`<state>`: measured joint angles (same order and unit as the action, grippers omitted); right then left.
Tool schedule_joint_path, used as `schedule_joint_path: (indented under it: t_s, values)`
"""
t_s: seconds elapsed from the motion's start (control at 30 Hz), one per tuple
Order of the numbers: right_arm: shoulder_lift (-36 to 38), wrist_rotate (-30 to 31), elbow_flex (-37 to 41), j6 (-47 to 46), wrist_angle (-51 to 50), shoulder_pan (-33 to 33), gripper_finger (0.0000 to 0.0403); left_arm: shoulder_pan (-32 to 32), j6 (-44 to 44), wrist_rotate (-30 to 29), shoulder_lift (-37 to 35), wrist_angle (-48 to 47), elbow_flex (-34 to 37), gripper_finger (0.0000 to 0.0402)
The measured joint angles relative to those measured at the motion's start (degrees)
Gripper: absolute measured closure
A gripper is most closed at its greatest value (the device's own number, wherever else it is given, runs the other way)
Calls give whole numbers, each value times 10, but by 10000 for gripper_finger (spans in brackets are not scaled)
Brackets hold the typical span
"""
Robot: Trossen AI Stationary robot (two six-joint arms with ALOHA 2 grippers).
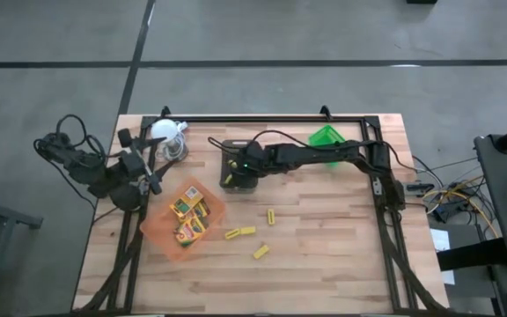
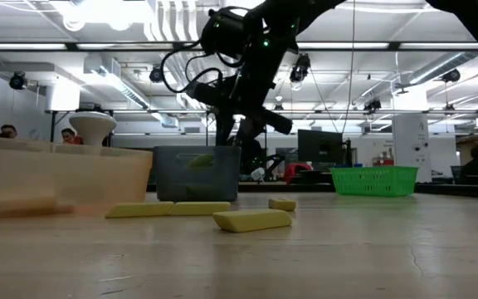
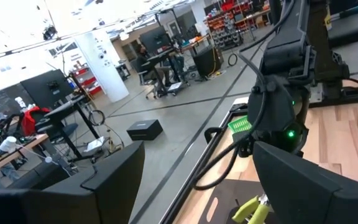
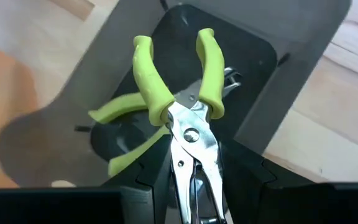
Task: Pick & Place School Supplies
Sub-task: Put the green punch plier into the black bin
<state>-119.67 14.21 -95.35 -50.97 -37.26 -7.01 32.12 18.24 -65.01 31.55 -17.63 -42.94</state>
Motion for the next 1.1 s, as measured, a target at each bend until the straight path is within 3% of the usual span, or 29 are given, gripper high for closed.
schedule_joint_path:
  t_s: [1.1]
  values:
    - [-6,-12,0,34,28,1,291,0,-2,-9,2,-15,1,96]
